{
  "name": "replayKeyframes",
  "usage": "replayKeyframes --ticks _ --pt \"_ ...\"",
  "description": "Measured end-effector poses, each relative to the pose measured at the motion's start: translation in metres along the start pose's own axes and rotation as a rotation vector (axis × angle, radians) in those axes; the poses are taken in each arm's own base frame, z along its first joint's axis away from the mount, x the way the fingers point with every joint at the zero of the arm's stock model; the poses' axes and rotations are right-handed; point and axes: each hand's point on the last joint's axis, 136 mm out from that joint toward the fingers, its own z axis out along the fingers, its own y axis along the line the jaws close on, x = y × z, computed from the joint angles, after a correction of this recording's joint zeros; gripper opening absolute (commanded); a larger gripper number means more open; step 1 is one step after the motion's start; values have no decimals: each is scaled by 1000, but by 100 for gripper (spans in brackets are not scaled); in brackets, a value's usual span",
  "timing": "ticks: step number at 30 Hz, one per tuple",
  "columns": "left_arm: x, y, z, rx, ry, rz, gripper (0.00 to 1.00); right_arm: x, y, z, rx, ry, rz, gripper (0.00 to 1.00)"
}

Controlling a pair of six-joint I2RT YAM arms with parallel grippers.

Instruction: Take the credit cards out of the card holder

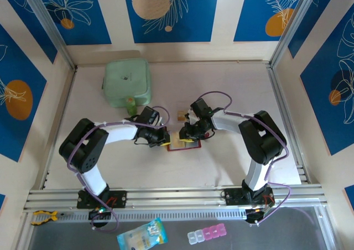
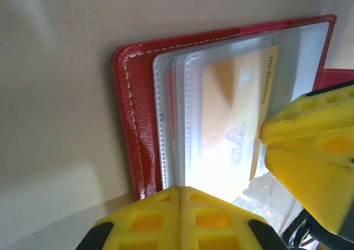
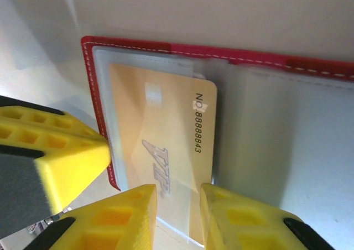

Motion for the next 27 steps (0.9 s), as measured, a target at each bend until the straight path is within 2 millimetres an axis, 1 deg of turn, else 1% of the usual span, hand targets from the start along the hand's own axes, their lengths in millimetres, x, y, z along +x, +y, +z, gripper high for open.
replayKeyframes --ticks 6,12,19,27 --pt "-5 -16 -8 20 -15 23 4 -1 -1 -8 17 -25 -4 27" --pt "-2 -29 -5 35 -8 56 4 0 -4 -13 27 -42 1 28" --pt "2 -21 4 11 17 44 4 9 -15 -13 49 -25 22 28" --pt "4 -9 12 -26 29 48 4 8 -12 -16 44 -35 16 28"
